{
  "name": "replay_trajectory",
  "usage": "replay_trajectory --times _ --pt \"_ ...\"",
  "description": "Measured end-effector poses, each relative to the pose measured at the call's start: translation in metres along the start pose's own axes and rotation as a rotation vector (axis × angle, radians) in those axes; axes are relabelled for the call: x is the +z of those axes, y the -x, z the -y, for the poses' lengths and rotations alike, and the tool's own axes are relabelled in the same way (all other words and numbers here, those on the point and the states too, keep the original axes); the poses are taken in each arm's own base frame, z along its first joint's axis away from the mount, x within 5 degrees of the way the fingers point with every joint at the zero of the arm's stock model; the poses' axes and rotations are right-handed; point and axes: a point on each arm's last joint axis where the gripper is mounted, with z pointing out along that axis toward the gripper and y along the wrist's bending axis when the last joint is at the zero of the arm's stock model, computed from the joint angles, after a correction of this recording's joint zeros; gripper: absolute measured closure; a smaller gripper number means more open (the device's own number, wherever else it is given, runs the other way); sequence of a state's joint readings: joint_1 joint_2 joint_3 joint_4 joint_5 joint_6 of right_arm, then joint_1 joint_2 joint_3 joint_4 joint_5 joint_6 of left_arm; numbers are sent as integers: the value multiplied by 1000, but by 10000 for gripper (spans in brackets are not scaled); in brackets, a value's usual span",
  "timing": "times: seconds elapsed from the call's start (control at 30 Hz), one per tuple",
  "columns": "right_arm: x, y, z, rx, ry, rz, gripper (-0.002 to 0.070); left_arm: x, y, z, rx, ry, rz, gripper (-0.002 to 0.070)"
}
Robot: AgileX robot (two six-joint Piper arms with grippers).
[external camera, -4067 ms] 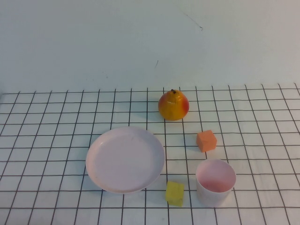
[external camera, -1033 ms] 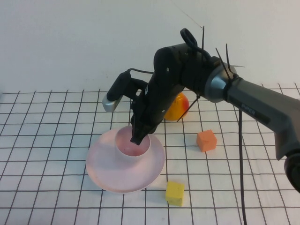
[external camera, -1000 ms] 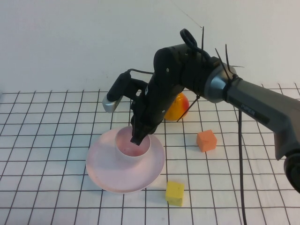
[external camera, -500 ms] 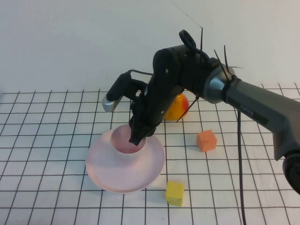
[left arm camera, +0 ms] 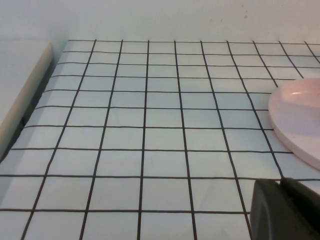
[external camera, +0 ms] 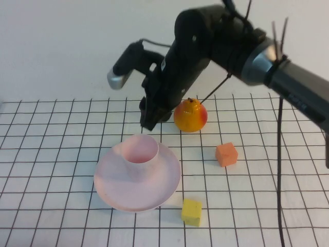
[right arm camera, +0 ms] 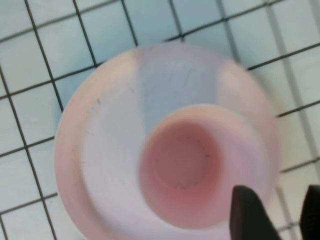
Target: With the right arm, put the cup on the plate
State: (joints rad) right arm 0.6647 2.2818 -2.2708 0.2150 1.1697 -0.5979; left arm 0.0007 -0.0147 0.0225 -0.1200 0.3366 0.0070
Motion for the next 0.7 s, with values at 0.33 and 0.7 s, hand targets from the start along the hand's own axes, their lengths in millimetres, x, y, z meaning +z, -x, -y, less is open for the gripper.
replay_trajectory --times 0.33,0.7 --pt "-154 18 -16 -98 -253 184 666 0 0 0 0 0 0 678" --pt "-295 -6 -64 -4 -377 448 678 0 0 0 0 0 0 678"
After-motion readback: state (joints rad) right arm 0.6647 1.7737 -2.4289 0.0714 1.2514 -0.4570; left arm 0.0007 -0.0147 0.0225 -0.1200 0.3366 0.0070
